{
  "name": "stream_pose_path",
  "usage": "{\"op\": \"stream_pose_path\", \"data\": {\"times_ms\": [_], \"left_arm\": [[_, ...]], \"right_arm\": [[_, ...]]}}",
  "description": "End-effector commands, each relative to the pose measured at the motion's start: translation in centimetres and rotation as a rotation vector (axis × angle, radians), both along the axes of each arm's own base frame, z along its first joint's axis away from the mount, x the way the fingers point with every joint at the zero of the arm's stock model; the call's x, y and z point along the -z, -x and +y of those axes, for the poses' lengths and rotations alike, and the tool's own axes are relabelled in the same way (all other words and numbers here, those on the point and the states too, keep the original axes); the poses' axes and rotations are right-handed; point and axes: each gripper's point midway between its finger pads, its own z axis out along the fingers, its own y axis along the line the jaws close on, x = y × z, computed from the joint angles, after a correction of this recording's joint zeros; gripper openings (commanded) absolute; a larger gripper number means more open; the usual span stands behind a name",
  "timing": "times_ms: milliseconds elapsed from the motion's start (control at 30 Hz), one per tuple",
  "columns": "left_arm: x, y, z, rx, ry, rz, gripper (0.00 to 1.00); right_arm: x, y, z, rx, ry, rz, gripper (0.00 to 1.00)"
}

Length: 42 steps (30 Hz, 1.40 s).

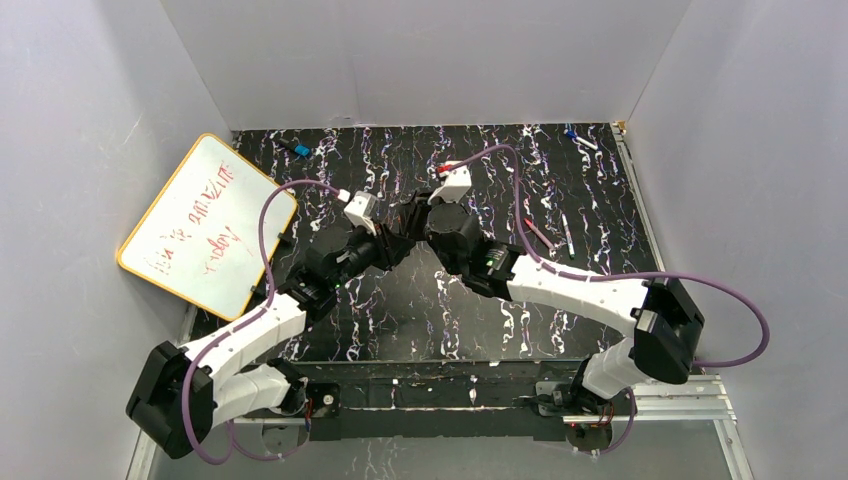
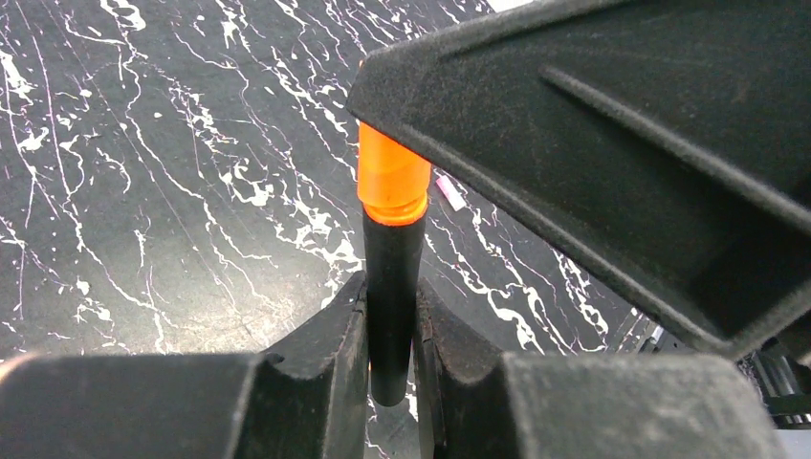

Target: Insert the pens into the pen caps

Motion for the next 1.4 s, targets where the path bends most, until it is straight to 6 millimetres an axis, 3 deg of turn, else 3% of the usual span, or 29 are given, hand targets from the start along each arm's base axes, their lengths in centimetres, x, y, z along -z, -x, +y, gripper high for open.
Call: {"op": "stream_pose_path", "data": {"times_ms": [0, 433, 767, 1033, 1367], "left_arm": [[-4.7, -1.8, -0.4, -0.022, 0.040, -0.128, 0.00], [-7.4, -3.6, 2.2, -0.040, 0.020, -0.202, 0.00], [-8.7, -3.3, 1.0, 0.071, 0.053, -0.262, 0.00], [-9.2, -3.1, 2.5, 0.090, 0.050, -0.314, 0.00], [-7.5, -2.6, 2.1, 0.140, 0.055, -0.303, 0.00]], "right_arm": [[-0.1, 2.4, 1.3, -0.071, -0.021, 0.003, 0.04], [2.5, 4.5, -0.8, -0.105, 0.051, 0.030, 0.04], [3.8, 5.7, 0.6, -0.206, 0.070, 0.045, 0.04], [3.1, 6.2, -0.7, -0.218, 0.097, 0.008, 0.04], [2.0, 6.7, -2.0, -0.230, 0.106, -0.012, 0.05]]}}
